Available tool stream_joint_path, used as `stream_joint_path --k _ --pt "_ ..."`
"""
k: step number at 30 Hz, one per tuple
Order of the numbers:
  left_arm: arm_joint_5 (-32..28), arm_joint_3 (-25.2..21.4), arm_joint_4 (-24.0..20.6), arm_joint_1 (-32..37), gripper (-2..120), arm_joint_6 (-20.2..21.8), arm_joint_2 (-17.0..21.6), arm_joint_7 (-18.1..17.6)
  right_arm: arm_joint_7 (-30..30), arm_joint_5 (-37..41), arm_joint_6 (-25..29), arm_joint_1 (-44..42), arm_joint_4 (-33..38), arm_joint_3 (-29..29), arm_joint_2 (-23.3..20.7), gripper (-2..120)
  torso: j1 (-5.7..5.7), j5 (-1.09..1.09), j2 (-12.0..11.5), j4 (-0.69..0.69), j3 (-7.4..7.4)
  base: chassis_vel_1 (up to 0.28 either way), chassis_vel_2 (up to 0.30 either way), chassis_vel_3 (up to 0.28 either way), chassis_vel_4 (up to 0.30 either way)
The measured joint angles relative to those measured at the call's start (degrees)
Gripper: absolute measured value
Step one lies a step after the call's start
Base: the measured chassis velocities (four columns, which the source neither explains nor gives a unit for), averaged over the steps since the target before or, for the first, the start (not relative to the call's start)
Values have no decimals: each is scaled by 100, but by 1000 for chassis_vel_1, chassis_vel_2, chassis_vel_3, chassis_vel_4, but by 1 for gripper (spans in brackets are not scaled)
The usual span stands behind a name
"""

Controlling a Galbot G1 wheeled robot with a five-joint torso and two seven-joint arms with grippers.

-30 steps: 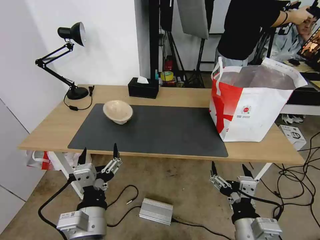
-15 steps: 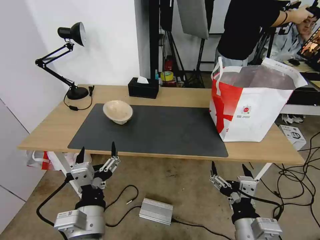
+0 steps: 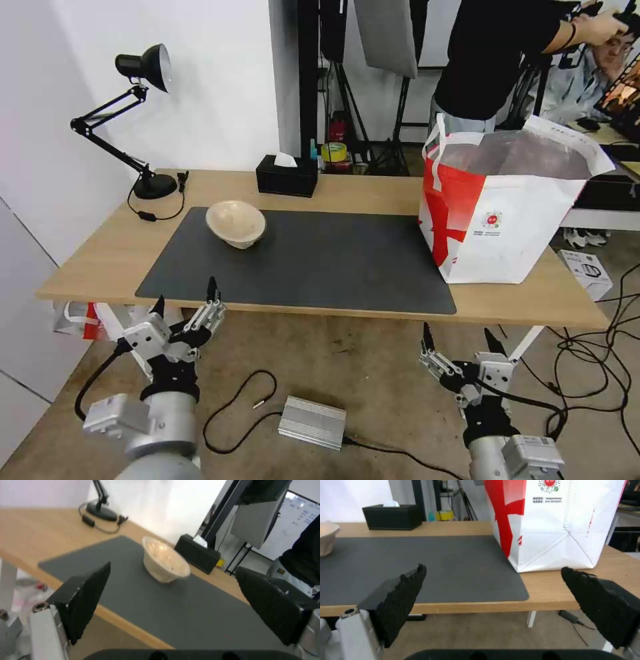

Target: Pick up the trash from the table and place it into the takeout bag.

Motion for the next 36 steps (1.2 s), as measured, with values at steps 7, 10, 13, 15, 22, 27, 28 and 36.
stream_joint_path --k 7,10,13,15,22,27,28,36 --pt "-640 -162 -1 -319 100 122 147 -167 0 0 0 0 0 0 0 100 0 0 0 0 0 0 0 0 0" --pt "-742 -218 -1 -391 100 129 208 -179 0 0 1 0 0 0 0 100 0 0 0 0 0 0 0 0 0" --pt "-1253 -462 -1 -700 100 138 488 -267 0 0 0 0 0 0 0 100 0 -1 0 0 0 0 0 0 0" --pt "-1480 -605 4 -820 100 104 617 -254 0 0 0 0 0 0 0 100 0 -1 0 1 0 0 0 0 0" --pt "-2861 -1217 18 -1176 100 32 1292 -403 0 0 1 0 0 0 0 100 0 0 0 0 0 0 0 0 0" --pt "-3404 -1220 8 -1345 100 82 1373 -573 0 0 0 1 0 0 0 100 1 -1 0 0 0 0 0 0 0" --pt "-3543 -1216 34 -1392 100 106 1410 -611 0 0 1 0 0 1 0 100 1 0 0 0 0 0 0 0 0" --pt "-4879 -1234 264 -2104 100 245 1707 -1143 0 1 0 0 0 1 0 100 1 0 0 0 0 0 0 0 0"
